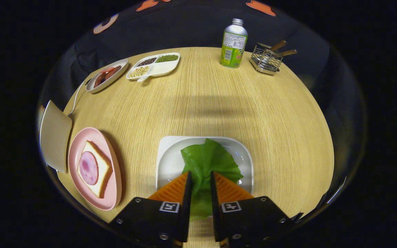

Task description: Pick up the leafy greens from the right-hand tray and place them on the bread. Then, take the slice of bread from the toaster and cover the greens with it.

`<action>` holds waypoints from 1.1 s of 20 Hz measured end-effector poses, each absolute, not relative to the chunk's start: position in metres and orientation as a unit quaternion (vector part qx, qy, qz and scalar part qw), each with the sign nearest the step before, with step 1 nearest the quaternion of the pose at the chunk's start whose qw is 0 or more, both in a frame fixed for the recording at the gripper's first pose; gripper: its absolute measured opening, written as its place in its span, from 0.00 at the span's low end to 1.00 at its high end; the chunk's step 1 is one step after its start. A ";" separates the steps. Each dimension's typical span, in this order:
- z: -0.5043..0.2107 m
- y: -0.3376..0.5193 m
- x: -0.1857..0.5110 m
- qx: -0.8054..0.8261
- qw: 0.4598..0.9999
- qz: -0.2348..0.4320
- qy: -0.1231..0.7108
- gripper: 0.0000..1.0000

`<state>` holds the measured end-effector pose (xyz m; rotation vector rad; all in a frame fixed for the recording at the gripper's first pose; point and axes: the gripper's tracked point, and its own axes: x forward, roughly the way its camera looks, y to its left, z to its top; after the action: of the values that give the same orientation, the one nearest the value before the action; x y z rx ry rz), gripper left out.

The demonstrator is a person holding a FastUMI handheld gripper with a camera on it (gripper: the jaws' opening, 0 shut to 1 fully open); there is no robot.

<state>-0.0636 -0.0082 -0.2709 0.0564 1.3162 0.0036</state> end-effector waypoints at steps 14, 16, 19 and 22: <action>-0.221 0.017 -0.049 0.152 0.818 0.053 0.552 0.01; -0.211 0.025 -0.047 0.158 0.821 0.064 0.544 0.02; -0.197 0.037 -0.041 0.159 0.829 0.081 0.530 0.01; -0.184 0.053 -0.038 0.163 0.834 0.099 0.518 0.01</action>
<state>-0.0377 0.0530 -0.1843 0.3459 1.0971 0.2099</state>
